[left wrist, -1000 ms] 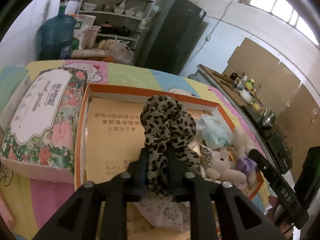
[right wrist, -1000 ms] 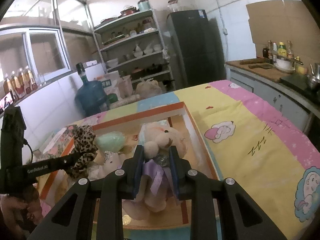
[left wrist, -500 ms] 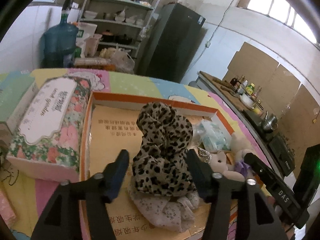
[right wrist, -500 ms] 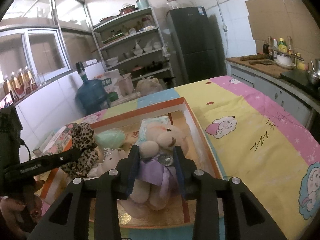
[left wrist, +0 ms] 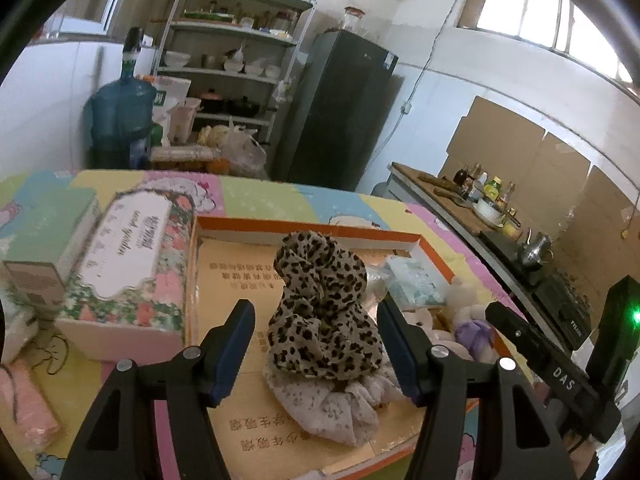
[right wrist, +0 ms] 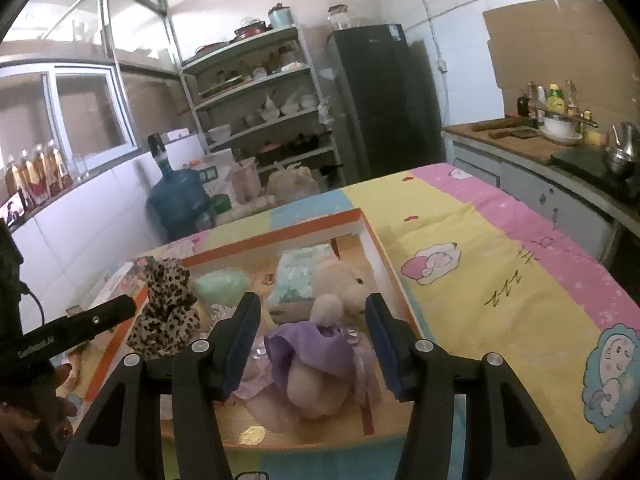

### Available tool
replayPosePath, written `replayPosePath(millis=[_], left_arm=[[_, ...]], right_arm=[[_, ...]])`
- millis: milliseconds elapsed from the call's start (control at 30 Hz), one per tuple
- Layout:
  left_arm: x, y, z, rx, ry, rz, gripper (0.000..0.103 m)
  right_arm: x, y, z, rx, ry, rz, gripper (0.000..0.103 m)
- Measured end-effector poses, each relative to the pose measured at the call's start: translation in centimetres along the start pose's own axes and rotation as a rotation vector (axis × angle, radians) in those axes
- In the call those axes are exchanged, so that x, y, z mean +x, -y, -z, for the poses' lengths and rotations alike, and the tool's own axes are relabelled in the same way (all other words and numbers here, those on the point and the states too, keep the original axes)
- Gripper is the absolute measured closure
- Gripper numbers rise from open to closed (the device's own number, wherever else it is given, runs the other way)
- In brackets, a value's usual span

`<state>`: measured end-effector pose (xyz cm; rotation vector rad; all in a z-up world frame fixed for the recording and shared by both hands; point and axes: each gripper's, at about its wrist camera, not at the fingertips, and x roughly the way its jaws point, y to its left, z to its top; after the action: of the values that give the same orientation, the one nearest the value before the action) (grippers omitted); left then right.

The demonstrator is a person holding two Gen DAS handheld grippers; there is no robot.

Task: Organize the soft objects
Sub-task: 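Lower the scrunchie and bear into the box lid and open both tools, then withdraw both open tools from the box lid toward the pile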

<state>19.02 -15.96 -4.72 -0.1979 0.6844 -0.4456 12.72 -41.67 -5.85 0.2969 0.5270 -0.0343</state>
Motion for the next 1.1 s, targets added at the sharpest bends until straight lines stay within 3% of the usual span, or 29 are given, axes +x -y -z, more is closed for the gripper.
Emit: replayPosePath(millis=[300,433,700,800,933,1100], left_arm=[[-4.1,-0.5,0.0,0.019,0.087,-0.021,0.039],[-5.8,-1.0,0.1,0.019,0.117,-0.026,0.025],[-9.1,-1.9,0.6,0.031,0.171,-0.035,0.021],[-10.8,-2.5,1.1,0.034,0.245,-0.017,0.012],[-13.2,-3.8,1.6,0.013,0.323,-0.013,0.011],[-15.4,-5.7,1.8,0.008,0.313,-0.104,0.011]], right_arm=[[-3.0,-3.1,-0.4,-0.042,0.055,-0.033,0.043],[-3.9,-4.8,-0.4,-0.062,0.063,-0.050,0.041],[-5.5,-7.6,0.1,-0.087,0.067,-0.083,0.041],[-6.1,-8.5,0.4,-0.096,0.071,-0.098,0.038],[-6.6,-10.1,0.9,-0.104,0.073,-0.142,0.035],[-6.7,-13.2,1.6,-0.131,0.065,-0.206,0.034]])
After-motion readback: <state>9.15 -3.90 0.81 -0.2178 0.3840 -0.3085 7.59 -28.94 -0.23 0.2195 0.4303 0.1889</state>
